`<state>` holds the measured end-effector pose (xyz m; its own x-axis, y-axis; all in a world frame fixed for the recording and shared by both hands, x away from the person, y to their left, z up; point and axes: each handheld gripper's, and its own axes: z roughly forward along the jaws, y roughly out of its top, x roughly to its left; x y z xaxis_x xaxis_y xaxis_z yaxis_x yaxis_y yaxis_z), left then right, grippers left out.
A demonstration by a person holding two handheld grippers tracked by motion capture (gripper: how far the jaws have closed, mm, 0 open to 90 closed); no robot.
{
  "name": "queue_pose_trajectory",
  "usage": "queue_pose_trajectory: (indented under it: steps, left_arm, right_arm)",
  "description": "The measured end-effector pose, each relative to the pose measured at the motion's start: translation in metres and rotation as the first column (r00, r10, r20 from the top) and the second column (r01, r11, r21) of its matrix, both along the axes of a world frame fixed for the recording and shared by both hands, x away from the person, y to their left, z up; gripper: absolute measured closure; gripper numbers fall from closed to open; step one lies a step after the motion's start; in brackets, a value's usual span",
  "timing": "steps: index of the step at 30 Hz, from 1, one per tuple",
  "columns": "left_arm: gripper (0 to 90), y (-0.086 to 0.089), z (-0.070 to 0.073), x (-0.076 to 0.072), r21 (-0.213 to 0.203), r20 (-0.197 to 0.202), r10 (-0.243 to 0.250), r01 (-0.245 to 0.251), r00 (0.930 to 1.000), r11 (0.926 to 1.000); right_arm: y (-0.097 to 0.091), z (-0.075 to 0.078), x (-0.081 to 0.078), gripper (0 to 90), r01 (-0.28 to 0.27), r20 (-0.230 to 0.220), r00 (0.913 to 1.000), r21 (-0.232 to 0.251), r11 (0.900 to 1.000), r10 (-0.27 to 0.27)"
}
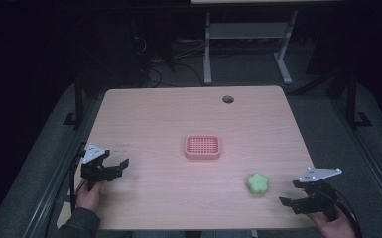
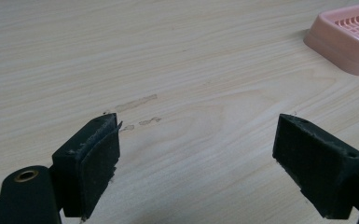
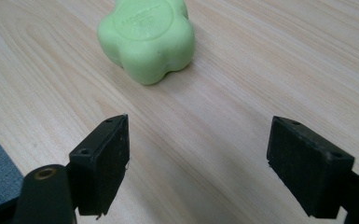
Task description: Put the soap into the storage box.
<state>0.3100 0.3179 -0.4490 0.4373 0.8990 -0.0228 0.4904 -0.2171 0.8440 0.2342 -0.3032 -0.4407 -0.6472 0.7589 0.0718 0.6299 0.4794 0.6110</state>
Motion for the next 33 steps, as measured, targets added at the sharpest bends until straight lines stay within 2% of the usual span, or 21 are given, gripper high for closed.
queue_pose_trajectory:
  steps: [10,13,16,19,33]
  left_arm:
    - [14.3,-0.001,0.0,-0.001,0.004,0.003,-0.005,0.005,1.0,1.0]
    - [14.3,-0.001,0.001,-0.002,0.009,0.003,-0.004,0.004,1.0,0.9999]
    - [14.4,-0.001,0.0,-0.002,0.007,0.002,-0.004,0.004,1.0,1.0]
    - [14.4,-0.001,0.0,-0.001,0.007,0.002,-0.002,0.002,1.0,1.0]
    - [14.3,0.0,0.001,-0.002,0.011,0.008,-0.005,0.005,1.0,0.9999]
  right_arm:
    - [0.005,0.001,0.001,18.0,-0.01,-0.017,0.9998,-0.005,0.9999,0.01]
    - [0.009,0.002,0.003,17.9,-0.025,-0.023,0.9994,-0.021,0.9995,0.025]
    - [0.012,0.004,0.007,17.5,-0.032,-0.055,0.998,-0.019,0.9993,0.03]
    - [0.015,0.007,0.009,17.4,-0.038,-0.063,0.9973,-0.019,0.9991,0.037]
    - [0.03,0.023,0.018,15.9,-0.088,-0.079,0.9935,-0.081,0.9928,0.082]
